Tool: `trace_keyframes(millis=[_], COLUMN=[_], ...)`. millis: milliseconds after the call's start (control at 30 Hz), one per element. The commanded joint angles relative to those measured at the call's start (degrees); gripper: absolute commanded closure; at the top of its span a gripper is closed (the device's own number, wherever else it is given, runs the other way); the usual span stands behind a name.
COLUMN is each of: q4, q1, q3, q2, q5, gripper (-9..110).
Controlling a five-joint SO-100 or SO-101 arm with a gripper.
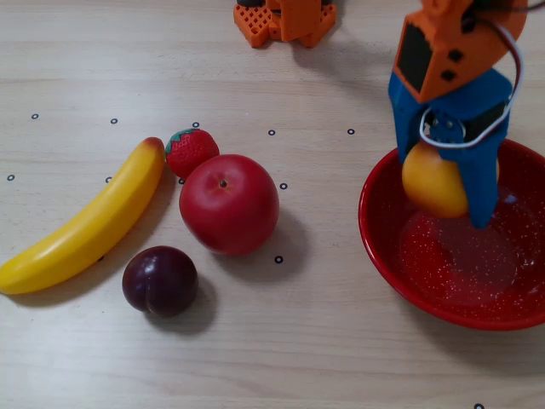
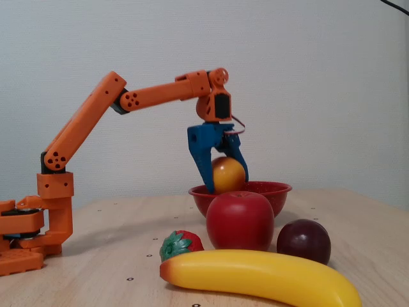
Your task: Put the peach in the red bowl.
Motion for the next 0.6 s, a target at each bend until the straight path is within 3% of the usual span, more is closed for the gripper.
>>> trace_keyframes(millis=[0,100,567], q4=[4.2,3.9,2.7], q1=[1.1,0.5,-7.0], q3=[-5.8,-5.9,-1.0], q2=[3.6,4.7,26.4], q5=[1.9,1.9,2.0], gripper=[45,37,38])
